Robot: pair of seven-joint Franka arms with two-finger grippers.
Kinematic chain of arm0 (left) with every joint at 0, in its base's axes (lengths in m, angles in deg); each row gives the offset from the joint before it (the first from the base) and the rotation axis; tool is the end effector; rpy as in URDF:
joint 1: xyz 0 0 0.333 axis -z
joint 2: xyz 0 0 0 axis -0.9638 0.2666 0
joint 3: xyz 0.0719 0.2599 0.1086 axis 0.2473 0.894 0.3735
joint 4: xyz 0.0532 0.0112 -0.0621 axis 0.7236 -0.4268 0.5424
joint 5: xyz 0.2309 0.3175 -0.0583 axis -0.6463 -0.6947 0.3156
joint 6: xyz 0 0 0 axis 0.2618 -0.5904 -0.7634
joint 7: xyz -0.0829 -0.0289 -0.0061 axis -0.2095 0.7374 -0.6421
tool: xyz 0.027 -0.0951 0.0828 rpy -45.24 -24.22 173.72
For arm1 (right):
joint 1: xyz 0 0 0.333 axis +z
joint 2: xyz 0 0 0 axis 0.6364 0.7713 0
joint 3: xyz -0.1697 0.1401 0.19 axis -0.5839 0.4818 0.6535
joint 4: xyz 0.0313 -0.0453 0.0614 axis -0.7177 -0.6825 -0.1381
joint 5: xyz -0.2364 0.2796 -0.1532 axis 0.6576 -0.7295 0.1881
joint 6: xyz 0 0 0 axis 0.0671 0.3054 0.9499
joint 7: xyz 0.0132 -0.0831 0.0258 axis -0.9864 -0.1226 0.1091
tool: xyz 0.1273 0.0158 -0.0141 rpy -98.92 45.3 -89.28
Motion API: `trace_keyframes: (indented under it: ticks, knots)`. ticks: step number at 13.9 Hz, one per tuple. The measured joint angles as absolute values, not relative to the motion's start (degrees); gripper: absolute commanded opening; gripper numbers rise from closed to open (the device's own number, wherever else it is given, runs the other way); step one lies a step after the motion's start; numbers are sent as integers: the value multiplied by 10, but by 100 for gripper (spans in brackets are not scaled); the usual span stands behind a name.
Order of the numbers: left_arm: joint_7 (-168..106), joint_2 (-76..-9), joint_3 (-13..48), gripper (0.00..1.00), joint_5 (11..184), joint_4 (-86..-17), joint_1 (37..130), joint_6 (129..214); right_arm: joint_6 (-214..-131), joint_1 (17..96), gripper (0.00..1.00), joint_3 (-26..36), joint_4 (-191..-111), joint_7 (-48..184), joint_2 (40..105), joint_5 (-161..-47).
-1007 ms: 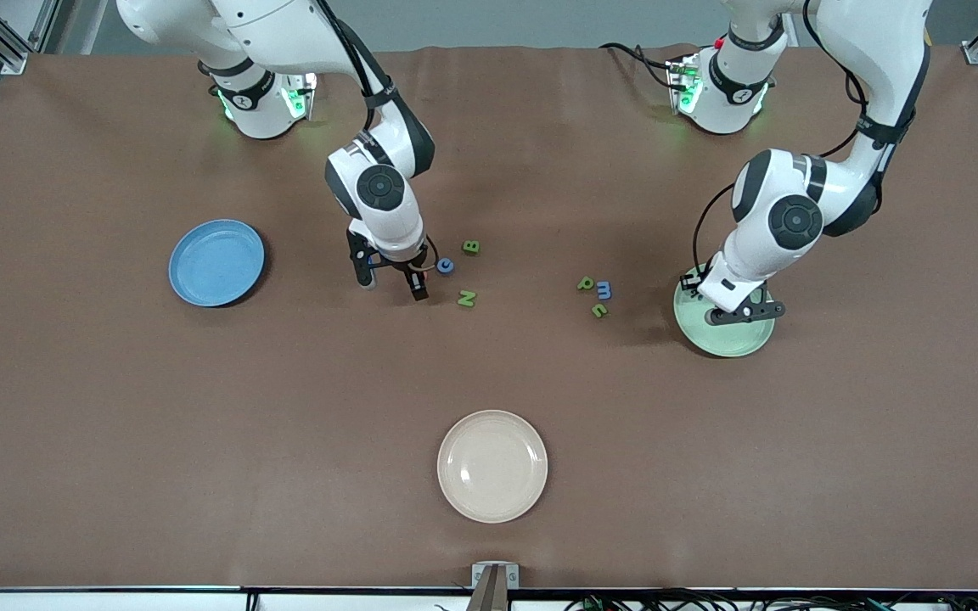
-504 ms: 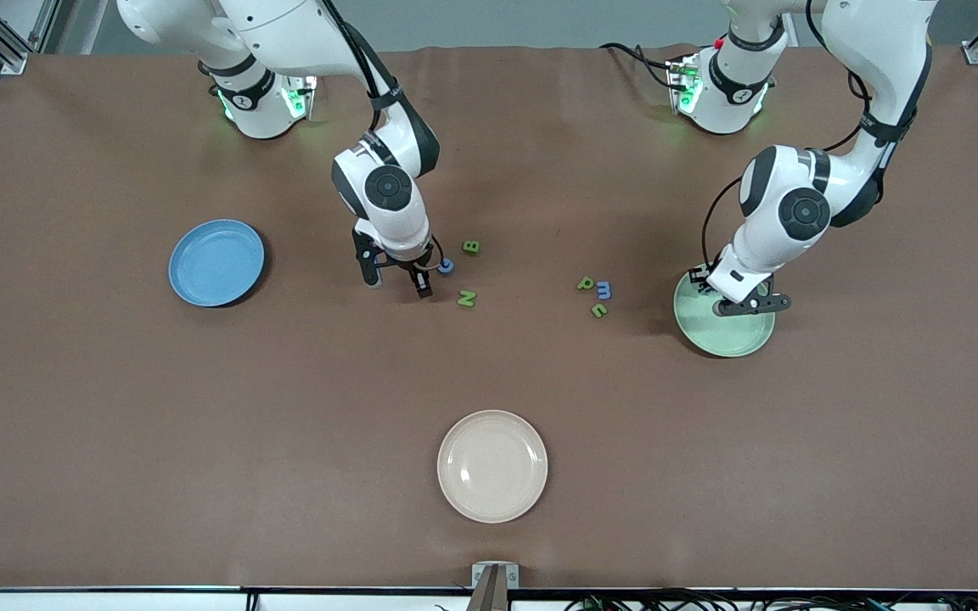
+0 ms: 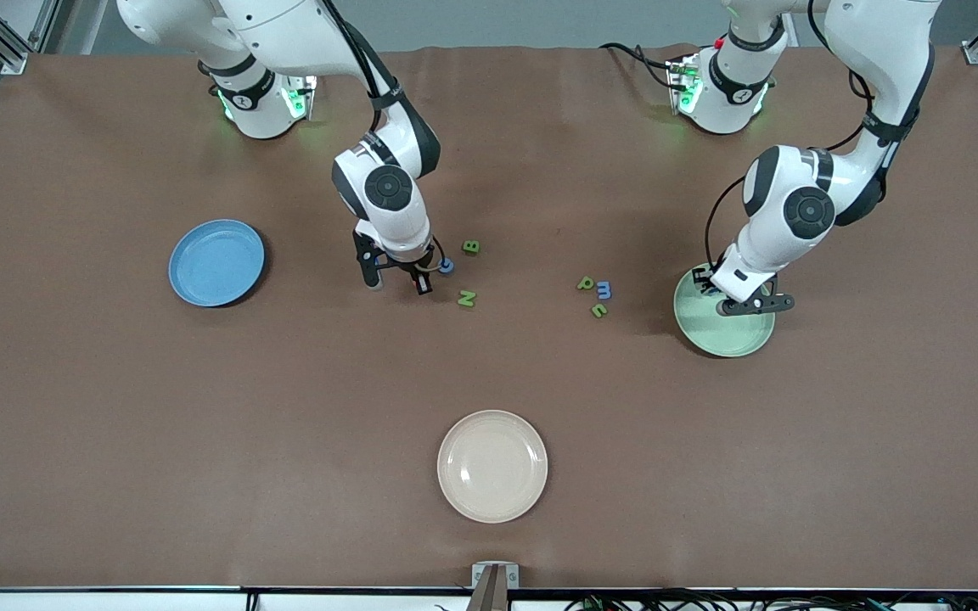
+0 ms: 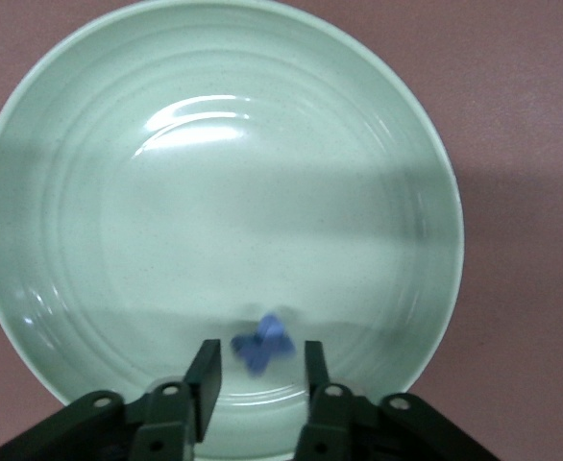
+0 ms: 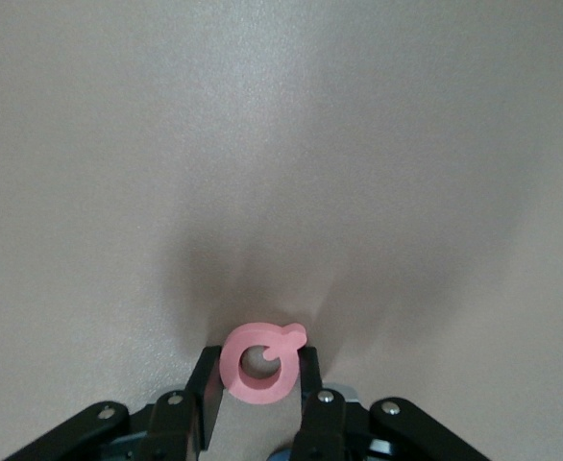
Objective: Sort uppercase to blue plate, lowercase to green plate
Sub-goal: 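Drop the x on the green plate while the right gripper grasps pink a, then drop the pink a on the blue plate while the left gripper reaches u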
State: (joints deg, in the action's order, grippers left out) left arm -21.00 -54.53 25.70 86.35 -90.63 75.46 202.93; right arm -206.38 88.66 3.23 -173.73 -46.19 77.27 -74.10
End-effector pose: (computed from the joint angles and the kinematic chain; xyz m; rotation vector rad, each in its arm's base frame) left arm 0.4690 -0.0966 0.1561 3.1319 0.1072 -0.1159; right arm 0.4238 0.3733 0.1300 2.5353 -1.8498 -0.0048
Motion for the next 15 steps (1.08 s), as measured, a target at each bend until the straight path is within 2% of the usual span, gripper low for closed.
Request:
trace_keyframes:
  ticks: [1,3,7,10,13,15]
  knots:
    - [-212,-545,257,83,864,-906,755,2030,-2064,887,4,32,-1737,-461,773,-741]
    - [-212,-545,256,89,864,-905,755,2032,-2045,887,2,31,-1732,-448,772,-741]
    - [-179,-545,241,93,864,-873,765,2035,-1822,877,2,7,-1679,-350,752,-736]
    - [-97,-533,227,94,864,-838,803,2032,-1670,860,2,-26,-1672,-261,714,-665]
    - [-36,-497,226,94,864,-801,840,2032,-1577,837,2,-38,-1678,-175,692,-599]
    - [-10,-465,226,94,864,-773,855,2032,-1550,809,1,-40,-1689,-117,682,-562]
